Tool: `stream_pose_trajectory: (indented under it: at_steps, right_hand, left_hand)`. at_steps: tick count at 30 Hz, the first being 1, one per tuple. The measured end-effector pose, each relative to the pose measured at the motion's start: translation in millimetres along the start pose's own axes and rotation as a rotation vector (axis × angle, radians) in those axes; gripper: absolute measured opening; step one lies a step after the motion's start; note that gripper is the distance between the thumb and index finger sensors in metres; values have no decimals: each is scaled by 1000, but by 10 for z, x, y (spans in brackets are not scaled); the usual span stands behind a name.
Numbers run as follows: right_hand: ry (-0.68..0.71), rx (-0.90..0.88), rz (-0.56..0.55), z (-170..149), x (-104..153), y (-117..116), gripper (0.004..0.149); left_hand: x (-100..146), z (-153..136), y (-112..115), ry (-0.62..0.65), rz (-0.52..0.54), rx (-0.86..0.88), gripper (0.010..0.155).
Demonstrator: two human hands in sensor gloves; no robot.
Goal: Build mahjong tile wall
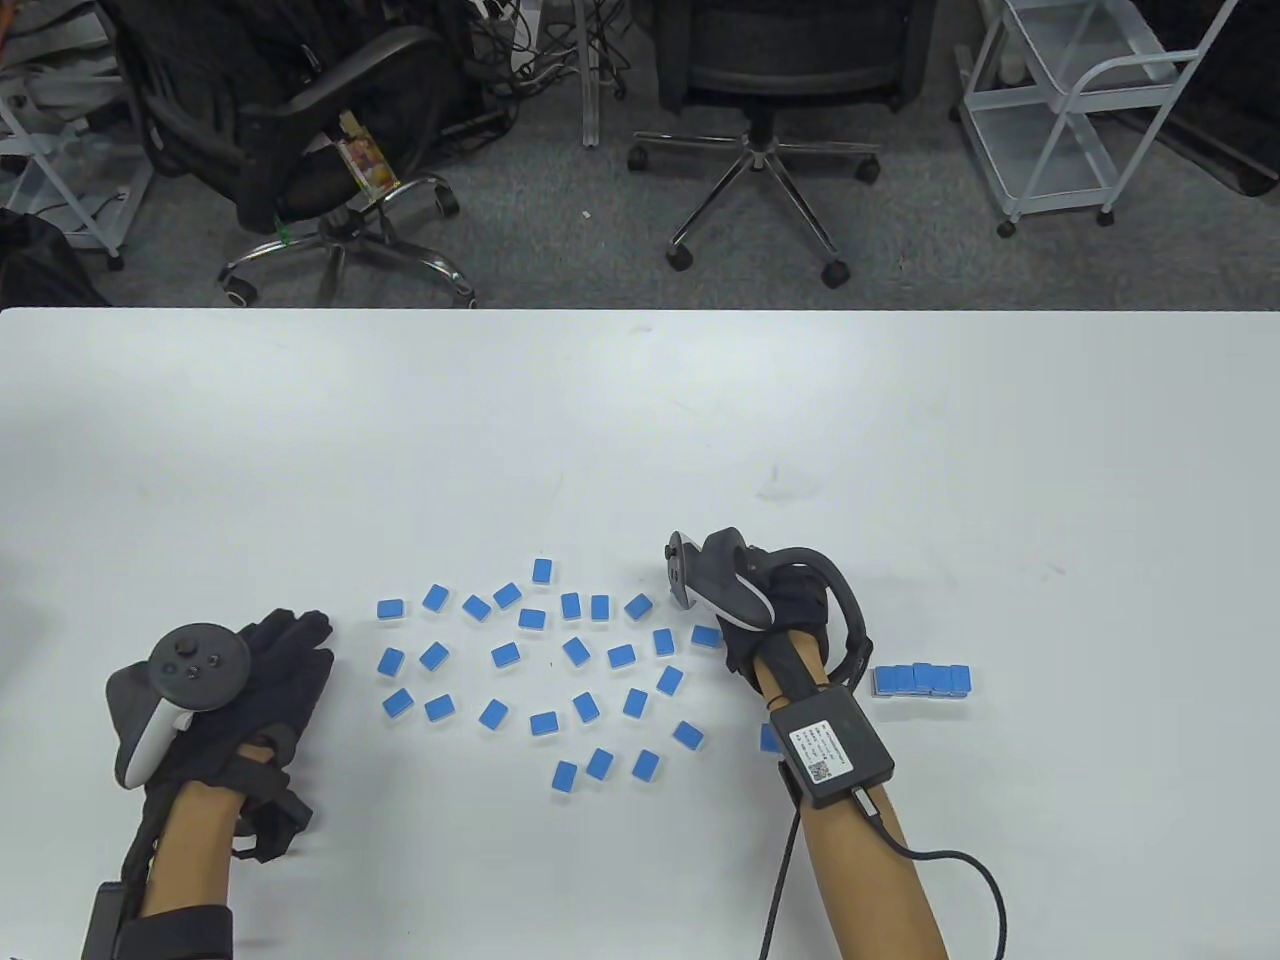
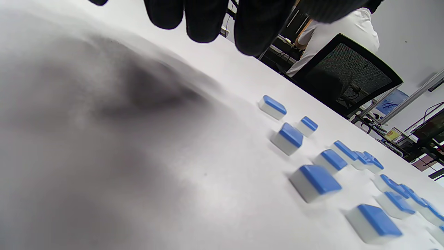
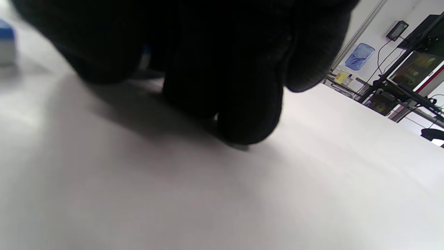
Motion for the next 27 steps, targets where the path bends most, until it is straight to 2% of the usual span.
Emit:
stream_pose_trajectory:
  at_steps: [6,13,16,20,24,27]
  right_hand:
    - [-1,-2,22,-11,6,0,61]
    - [-1,-26,-26,-42,34,38,54]
    - [47,3,16,-78,115,32,52]
    - [124,129,-64,-207,441,88,54]
    - [178,137,-26,-370,830,65,56]
    - [187,157,26,-439,1006,-75,57]
  left_hand:
    - [14,-16,4,-6,0,0,65]
    - [3,0,6,-3,-5,0,65]
    - [2,-5,8,-5,-7,2,65]
    - [2,-2,7,-6,-8,3,65]
    - [8,-9,12,-9,-10,0,65]
    - [13,-15,11,-14,-11,1,65]
Point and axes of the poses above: the tracker on the back of each hand, its own z axis roughly to the thumb side, its own x axis roughly from the fingertips to the wrist, y = z × x, the point moved 2 cm from there along -x, roughly from the wrist to the fingertips, and after that the axes turned 6 degrees about -y, right-handed, at the moved point
